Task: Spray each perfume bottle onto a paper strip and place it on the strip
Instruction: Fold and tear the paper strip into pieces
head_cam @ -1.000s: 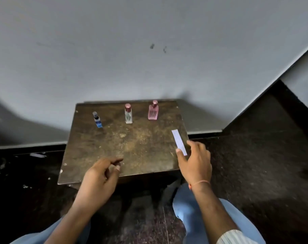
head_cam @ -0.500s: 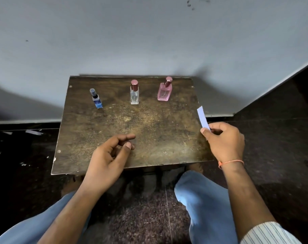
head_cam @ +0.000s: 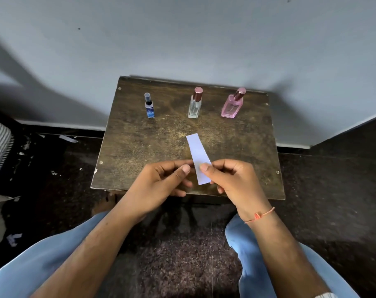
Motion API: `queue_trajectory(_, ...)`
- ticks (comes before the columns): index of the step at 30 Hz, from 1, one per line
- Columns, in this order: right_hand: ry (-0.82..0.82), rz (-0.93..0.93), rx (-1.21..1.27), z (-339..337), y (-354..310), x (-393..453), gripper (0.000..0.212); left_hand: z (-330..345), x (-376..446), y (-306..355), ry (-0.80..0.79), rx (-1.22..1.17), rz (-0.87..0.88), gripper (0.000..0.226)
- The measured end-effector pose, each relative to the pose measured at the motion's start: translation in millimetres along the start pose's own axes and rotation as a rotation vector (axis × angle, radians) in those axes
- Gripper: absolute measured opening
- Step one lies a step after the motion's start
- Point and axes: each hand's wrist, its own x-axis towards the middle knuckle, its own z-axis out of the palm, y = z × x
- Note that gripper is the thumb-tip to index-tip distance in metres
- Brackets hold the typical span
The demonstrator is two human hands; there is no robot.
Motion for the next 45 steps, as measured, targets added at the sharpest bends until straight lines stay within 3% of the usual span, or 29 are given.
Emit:
queue_trajectory(11,-0.124,-0.014,-0.051,8.3,-5.7,-3.7,0.015,-6.9,1.7,3.7,0.047,-0.044,-0.009,0.014)
queue_trajectory(15,-0.131,-0.015,-0.003,9.5,-6.8,-6.2,0.004,-9.7,2.4,1.2,0.081,-0.02,0.012,0.012)
queue_trajectory(19,-0.155,-0.048,0.011,9.4,-7.2,-5.9,0.018,-13.2,2.0,-2.8,0.076,0.04,0.041,0.014)
queue_trajectory(29,-0.121,-0.047,0.128,8.4,-14.8,-6.2,0.016,-11.4,0.9,-0.4,0.13,0.146,0.031,0.027)
queue_trajectory(35,-0.135,0.115,0.283,3.5,-14.3,-4.3,0.017,-22.5,6.4,-3.3,0.206,0.351,0.215,0.01)
queue_trajectory(38,-0.177,0.167,0.28,2.6,-13.7,-4.4,0.021,-26.2,9.9,-8.4,0.236,0.477,0.307,0.023)
queue_trajectory(42,-0.238,0.179,0.253,3.8,-17.6,-7.6,0.009,-23.7,9.0,-11.5,0.253,0.501,0.344,0.018)
queue_trajectory(45,-0.234,0.189,0.24,6.2,-20.0,-9.2,0.014,-20.5,6.1,-6.8,0.197,0.45,0.384,0.036)
